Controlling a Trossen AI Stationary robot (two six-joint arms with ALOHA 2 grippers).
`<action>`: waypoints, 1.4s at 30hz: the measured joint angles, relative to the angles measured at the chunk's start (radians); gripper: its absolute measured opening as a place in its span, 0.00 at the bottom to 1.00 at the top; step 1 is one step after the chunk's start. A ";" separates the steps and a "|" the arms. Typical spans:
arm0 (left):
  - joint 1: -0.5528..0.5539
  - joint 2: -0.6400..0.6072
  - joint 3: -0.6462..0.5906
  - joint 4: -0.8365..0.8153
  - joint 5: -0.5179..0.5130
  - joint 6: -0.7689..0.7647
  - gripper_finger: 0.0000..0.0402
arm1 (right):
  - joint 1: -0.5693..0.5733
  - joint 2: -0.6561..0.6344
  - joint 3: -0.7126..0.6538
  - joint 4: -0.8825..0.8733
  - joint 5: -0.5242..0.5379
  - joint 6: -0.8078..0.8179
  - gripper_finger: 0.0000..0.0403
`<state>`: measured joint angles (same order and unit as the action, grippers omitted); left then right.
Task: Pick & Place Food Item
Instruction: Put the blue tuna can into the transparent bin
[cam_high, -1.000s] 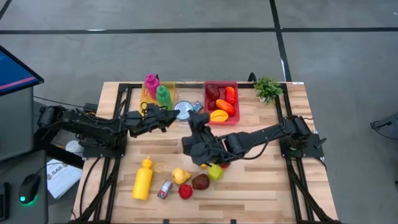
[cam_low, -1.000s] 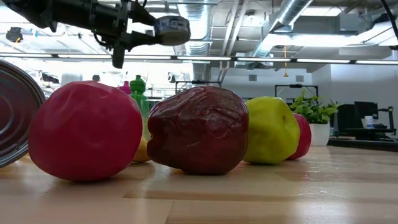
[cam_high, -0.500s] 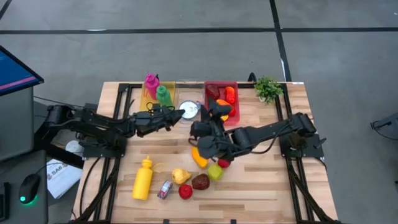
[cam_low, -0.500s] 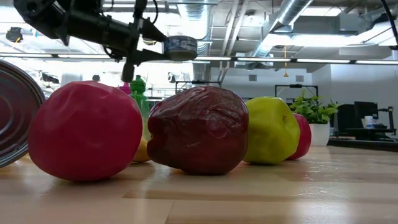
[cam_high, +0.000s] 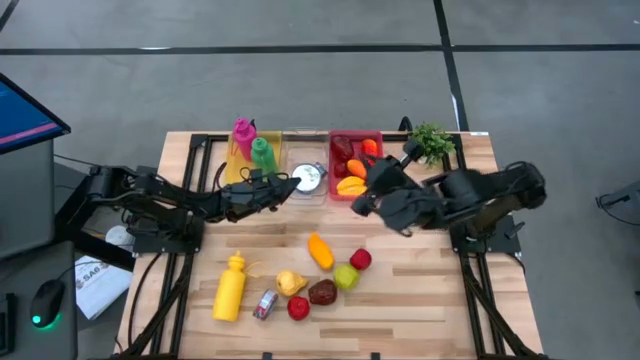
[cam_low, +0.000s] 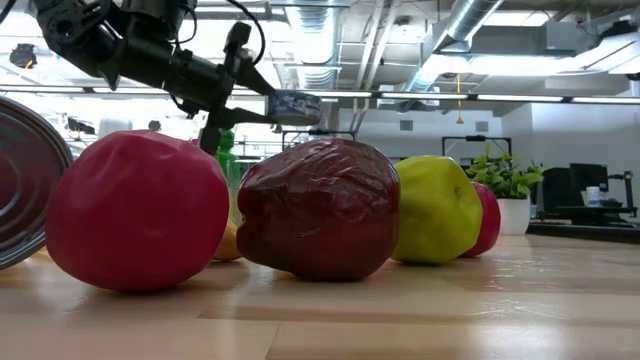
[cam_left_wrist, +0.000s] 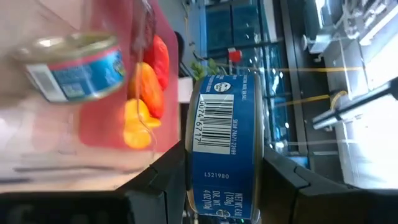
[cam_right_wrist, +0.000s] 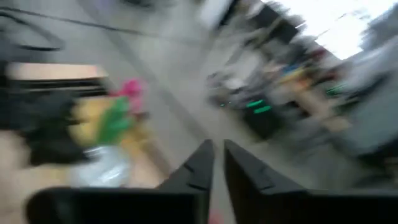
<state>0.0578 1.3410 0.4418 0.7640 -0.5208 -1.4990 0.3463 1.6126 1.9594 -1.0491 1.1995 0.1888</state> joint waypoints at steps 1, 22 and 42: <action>0.000 0.005 0.000 0.001 -0.016 0.000 0.34 | -0.003 -0.014 0.000 -0.044 -0.052 0.059 0.03; 0.009 0.001 0.115 -0.249 -0.088 0.557 0.34 | -0.046 0.012 0.000 -0.281 -0.141 0.275 0.01; 0.009 0.001 0.161 -0.589 -0.228 0.848 0.34 | -0.087 0.037 -0.001 -0.330 -0.156 0.275 0.01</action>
<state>0.0669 1.3418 0.6033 0.1754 -0.7492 -0.6508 0.2588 1.6493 1.9583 -1.3788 1.0439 0.4641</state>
